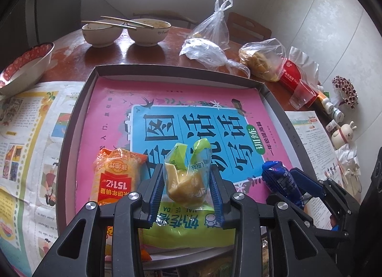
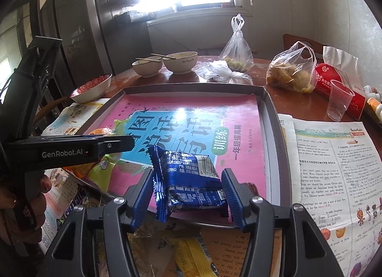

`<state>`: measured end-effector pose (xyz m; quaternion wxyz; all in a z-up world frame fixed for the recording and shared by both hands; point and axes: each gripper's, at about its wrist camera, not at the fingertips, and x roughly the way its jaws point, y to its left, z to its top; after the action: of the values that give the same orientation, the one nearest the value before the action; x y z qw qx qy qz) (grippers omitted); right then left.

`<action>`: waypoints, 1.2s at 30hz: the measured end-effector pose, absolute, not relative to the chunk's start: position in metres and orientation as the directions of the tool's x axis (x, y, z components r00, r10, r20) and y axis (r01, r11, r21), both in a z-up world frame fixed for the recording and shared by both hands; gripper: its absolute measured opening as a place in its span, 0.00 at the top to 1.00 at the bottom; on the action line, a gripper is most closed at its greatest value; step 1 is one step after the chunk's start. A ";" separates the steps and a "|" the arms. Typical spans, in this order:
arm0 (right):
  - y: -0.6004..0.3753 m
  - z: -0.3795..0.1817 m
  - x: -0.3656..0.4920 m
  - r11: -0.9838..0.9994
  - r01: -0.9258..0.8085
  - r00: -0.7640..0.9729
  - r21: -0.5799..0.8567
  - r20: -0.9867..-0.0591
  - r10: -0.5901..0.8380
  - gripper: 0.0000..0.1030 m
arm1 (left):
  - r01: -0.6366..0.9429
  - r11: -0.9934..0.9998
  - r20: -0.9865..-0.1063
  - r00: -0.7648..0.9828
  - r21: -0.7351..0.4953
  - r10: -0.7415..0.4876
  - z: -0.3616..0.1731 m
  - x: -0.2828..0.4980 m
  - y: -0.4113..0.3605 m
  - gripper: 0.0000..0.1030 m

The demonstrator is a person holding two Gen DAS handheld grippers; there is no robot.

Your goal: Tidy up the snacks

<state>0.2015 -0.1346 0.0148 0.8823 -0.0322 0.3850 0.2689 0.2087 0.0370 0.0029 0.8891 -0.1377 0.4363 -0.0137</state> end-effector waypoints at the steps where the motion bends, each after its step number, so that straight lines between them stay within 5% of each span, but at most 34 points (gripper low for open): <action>1: -0.135 0.015 0.202 0.854 -0.499 0.559 0.150 -0.697 0.449 0.44 | -0.096 0.961 -0.771 0.620 -0.258 -0.145 0.003 0.208 0.037 0.63; 20: -0.150 0.024 0.204 0.867 -0.470 0.579 0.164 -0.684 0.444 0.41 | -0.111 0.957 -0.764 0.630 -0.266 -0.139 0.012 0.194 0.046 0.58; 36: -0.159 0.038 0.201 0.862 -0.471 0.593 0.188 -0.655 0.467 0.35 | -0.125 0.954 -0.745 0.655 -0.272 -0.127 0.029 0.179 0.051 0.41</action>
<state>0.2013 -0.1593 0.0384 0.8926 -0.0024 0.3664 0.2627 0.1787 0.0506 0.0286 0.8971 -0.1512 0.4153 -0.0005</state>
